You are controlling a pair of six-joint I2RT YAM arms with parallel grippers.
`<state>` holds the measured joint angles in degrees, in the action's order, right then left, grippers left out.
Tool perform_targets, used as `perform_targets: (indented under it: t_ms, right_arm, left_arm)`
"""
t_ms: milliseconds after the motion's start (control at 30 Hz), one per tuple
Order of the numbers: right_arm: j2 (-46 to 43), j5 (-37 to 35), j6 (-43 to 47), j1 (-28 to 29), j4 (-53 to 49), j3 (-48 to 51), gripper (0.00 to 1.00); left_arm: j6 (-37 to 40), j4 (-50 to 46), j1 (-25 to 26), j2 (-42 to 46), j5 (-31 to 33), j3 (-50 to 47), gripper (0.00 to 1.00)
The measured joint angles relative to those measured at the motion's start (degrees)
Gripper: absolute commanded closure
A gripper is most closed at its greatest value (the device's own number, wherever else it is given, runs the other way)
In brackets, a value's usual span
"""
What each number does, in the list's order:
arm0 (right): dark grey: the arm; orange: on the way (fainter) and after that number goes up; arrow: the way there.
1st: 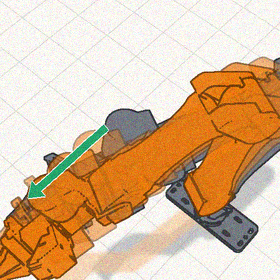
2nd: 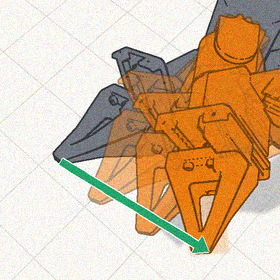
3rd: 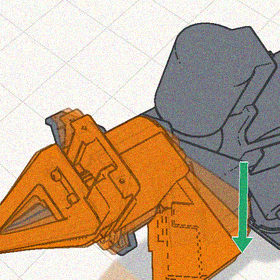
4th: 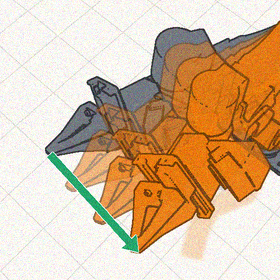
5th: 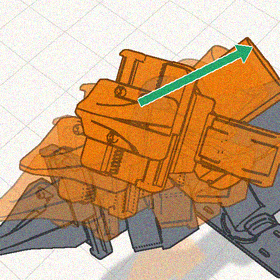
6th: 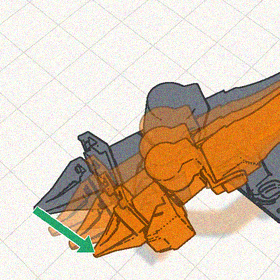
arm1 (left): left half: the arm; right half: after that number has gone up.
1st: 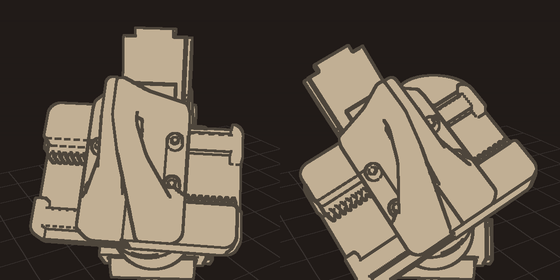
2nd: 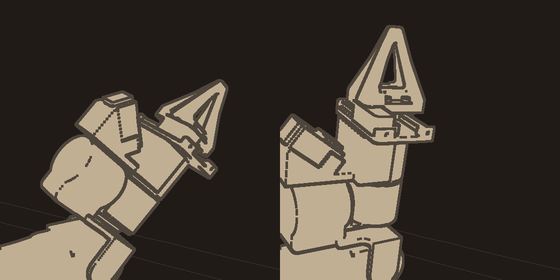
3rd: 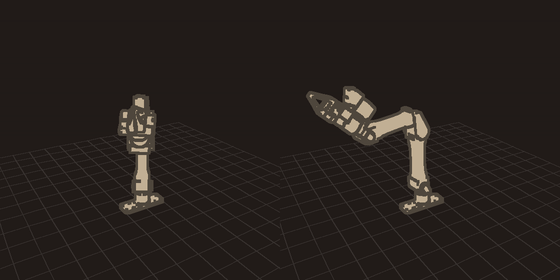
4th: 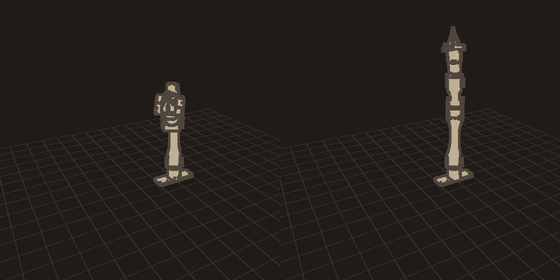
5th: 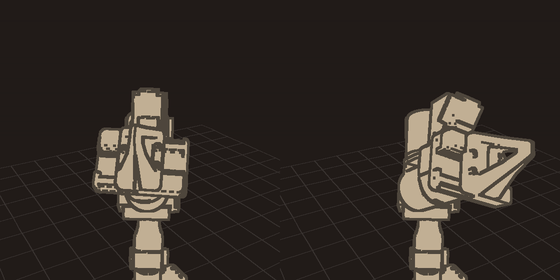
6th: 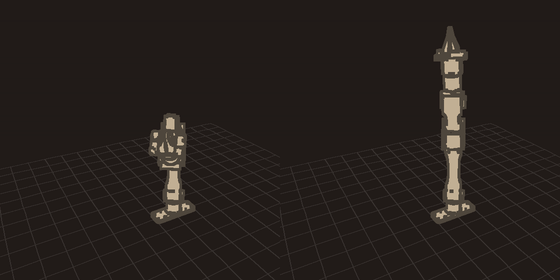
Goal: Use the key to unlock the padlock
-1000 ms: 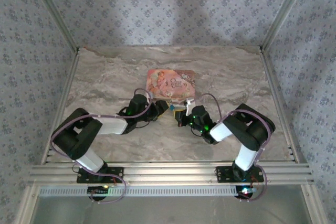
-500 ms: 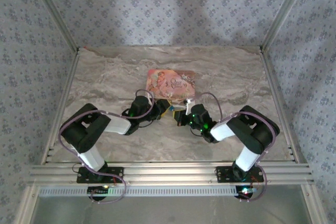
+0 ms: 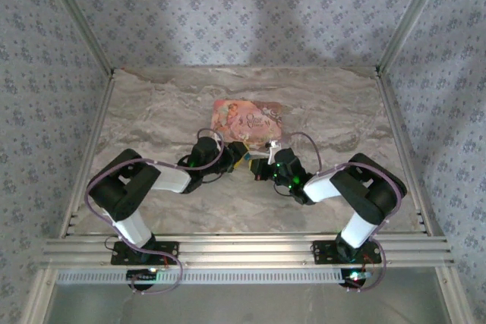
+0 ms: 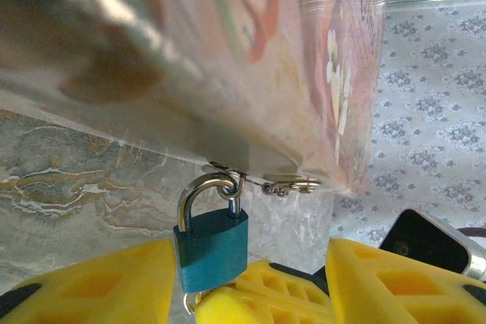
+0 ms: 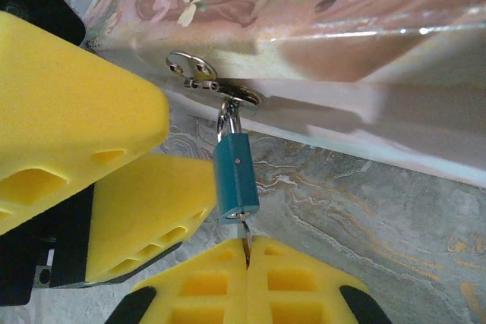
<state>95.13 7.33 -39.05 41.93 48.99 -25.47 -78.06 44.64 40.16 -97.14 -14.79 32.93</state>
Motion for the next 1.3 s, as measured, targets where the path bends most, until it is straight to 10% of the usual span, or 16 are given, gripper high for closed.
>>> perform_targets:
  t_ms: [1300]
  right_arm:
    - [-0.94, 0.7, -4.76, 0.66, -1.46, -1.97, 1.0]
  left_arm:
    - [-6.75, -0.96, 2.73, 2.14, 8.76, -2.75, 0.52]
